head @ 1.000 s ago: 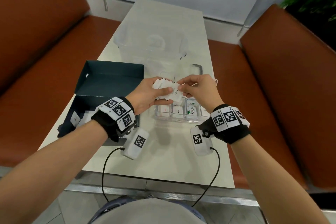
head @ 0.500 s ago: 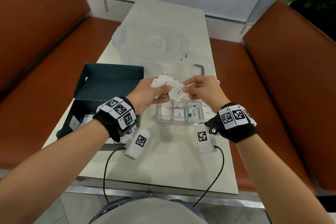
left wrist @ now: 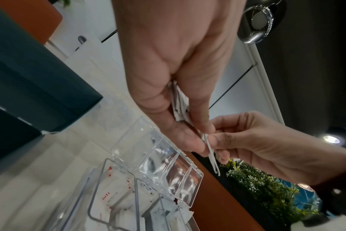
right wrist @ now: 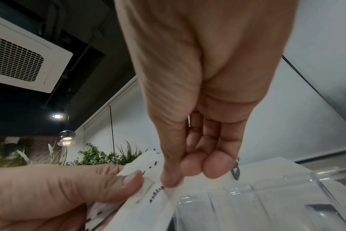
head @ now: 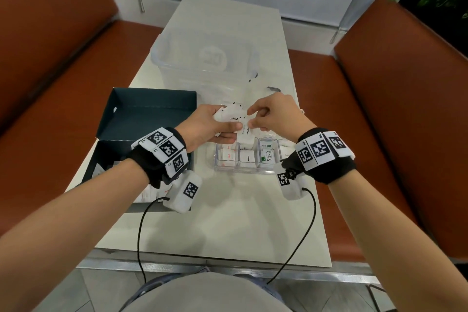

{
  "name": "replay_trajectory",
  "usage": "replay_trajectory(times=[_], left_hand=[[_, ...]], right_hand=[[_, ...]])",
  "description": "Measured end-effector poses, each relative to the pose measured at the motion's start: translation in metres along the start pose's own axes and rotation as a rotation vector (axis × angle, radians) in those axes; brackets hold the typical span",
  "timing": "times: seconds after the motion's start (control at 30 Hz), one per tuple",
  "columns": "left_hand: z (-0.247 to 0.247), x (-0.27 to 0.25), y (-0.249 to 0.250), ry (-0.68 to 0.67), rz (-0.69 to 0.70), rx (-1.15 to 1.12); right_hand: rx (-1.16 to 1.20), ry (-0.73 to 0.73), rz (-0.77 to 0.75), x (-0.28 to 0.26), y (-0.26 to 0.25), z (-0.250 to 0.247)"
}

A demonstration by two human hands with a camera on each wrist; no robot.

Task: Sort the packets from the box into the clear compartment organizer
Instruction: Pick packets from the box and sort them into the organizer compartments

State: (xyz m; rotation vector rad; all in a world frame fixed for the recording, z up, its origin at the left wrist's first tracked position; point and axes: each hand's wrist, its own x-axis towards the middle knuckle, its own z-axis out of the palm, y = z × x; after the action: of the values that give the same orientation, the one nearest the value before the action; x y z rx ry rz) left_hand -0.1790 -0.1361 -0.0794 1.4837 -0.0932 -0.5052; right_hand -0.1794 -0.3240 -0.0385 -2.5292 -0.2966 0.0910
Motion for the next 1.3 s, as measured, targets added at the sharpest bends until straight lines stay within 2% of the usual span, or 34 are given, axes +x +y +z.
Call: replay_trajectory(times=[0.2,0.4,0.53,0.63,0.87,1.03,1.2,1.3], left_hand=[[0.004,0.003,-0.001,0.003,0.01,0.01],[0.005,0.005,-0.003,0.025,0.017,0.042],[0.0,0.004,-0.005,0.05,-0.01,0.007],[-0.006,0.003,-0.008,0.107,-0.028,-0.02],[-0.012,-0.004,-0.01,0.159,-0.04,-0.053],[-0.013,-0.009,-0.014,0.167,-0.039,-0.063],[-0.014,-0.012,-0.017,0.167,-0.053,-0.057],[-0.015,-0.015,-0.018,0.16,-0.054,-0.063]], right_hand=[[0.038,-0.02,0.022,0.002,0.007,0.0],[0.304,-0.093,0.128,0.0,0.023,-0.001],[0.392,-0.024,0.163,0.001,0.038,0.002],[0.257,0.036,0.143,0.0,0.049,0.015],[-0.204,0.037,0.008,0.006,0.058,0.063],[-0.347,0.086,-0.018,0.003,0.061,0.078],[-0.549,0.005,-0.049,0.003,0.058,0.086],[-0.58,-0.008,-0.077,0.003,0.057,0.09]])
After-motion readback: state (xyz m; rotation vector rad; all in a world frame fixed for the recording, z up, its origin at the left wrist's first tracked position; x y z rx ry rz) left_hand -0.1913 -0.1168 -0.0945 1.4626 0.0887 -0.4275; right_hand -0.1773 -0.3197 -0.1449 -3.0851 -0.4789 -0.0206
